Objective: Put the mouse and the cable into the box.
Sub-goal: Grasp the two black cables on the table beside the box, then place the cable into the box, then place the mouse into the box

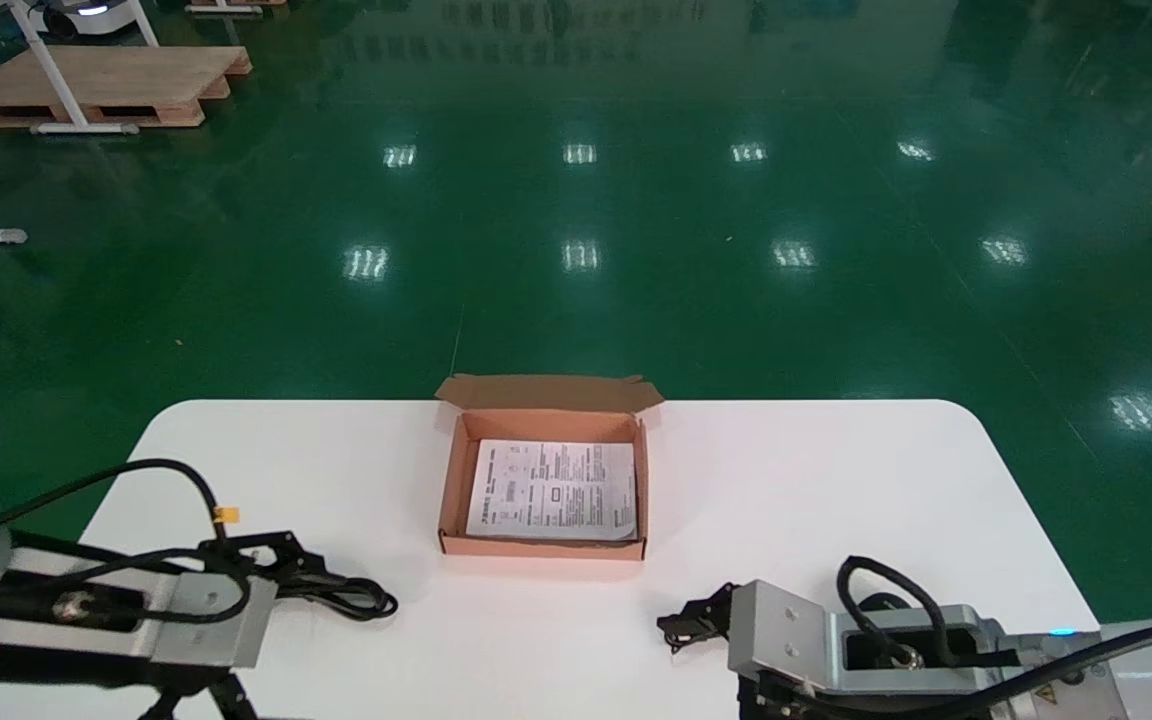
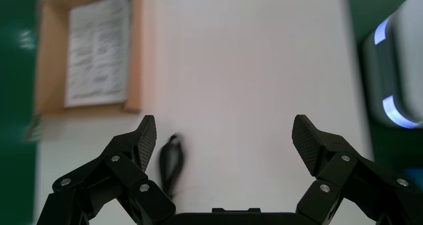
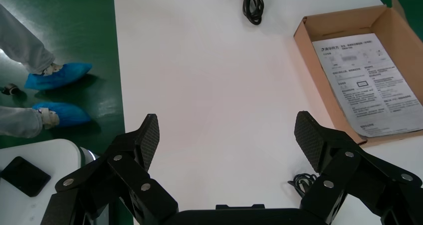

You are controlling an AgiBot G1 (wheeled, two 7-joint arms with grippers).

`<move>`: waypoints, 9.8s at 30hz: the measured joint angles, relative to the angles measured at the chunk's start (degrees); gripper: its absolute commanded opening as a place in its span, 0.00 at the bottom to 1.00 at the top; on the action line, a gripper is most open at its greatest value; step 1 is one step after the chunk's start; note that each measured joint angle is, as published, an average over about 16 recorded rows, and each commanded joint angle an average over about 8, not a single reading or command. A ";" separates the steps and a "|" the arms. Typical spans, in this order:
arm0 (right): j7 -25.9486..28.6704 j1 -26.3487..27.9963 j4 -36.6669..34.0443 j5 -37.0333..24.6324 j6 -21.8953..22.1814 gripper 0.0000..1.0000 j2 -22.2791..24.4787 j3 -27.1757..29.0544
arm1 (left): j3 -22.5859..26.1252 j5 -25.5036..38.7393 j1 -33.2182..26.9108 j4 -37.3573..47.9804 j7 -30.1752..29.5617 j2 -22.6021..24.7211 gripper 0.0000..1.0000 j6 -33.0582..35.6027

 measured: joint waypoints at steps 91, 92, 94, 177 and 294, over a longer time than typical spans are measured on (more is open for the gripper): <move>-15.58 16.48 -46.74 -31.00 15.65 0.00 -25.53 -12.85 | 4.66 16.06 -4.80 52.31 28.77 24.61 0.00 -24.07; -15.56 16.46 -46.67 -30.99 15.63 0.00 -25.51 -12.85 | 4.66 16.06 -4.80 52.30 28.77 24.61 0.00 -24.07; -15.54 16.43 -46.56 -30.97 15.60 0.00 -25.48 -12.84 | 4.66 16.06 -4.80 52.27 28.76 24.60 0.00 -24.07; -12.60 32.15 -43.15 -34.48 24.48 0.00 -19.62 -9.40 | -2.65 4.85 -11.03 53.94 38.85 37.16 0.00 -32.56; -14.10 28.03 -26.70 -20.74 22.74 0.00 -34.07 -22.13 | 19.77 1.55 -15.48 67.68 31.97 35.76 1.00 -64.63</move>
